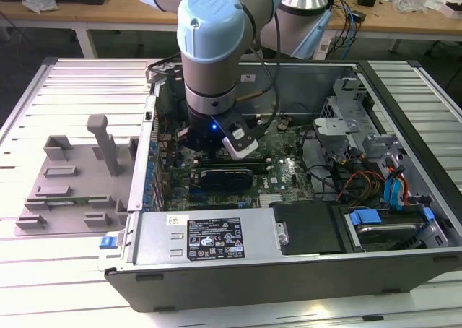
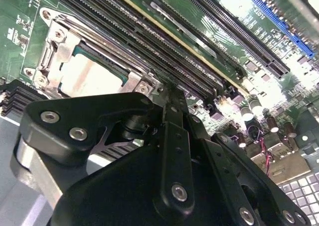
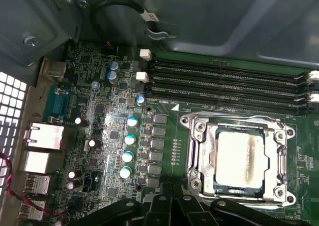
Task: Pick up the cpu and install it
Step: 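Install the second cpu locking lever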
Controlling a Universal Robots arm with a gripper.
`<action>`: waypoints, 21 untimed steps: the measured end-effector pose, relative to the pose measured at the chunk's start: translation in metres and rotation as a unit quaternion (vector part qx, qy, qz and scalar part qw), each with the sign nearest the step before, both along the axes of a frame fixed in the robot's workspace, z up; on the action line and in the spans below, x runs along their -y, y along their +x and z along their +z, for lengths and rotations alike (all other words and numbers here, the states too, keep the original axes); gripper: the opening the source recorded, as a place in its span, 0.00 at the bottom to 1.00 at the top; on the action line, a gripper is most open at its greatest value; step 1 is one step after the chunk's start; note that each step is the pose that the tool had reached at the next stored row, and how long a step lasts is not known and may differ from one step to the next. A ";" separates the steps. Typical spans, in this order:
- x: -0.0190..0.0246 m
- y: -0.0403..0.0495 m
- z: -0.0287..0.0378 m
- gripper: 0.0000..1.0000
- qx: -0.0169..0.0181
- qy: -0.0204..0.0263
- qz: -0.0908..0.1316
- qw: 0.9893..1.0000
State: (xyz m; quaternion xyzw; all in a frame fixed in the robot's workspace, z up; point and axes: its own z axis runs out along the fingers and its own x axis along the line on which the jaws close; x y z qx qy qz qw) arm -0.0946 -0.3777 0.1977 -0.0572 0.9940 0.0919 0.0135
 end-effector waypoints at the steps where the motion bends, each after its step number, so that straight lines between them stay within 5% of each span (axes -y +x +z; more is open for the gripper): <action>1: -0.0016 0.0000 0.0000 0.11 0.000 0.000 0.000 1.000; 6: -0.0026 0.0007 0.0112 0.11 0.000 -0.010 0.000 1.000; 8: -0.0028 0.0019 0.0193 0.11 0.000 -0.025 0.000 1.000; 10: -0.0034 0.0027 0.0226 0.11 0.000 -0.046 0.000 0.999; 13: -0.0038 0.0036 0.0226 0.11 0.000 -0.046 0.000 0.999; 21: -0.0053 0.0448 0.0226 0.11 0.000 -0.046 0.000 0.999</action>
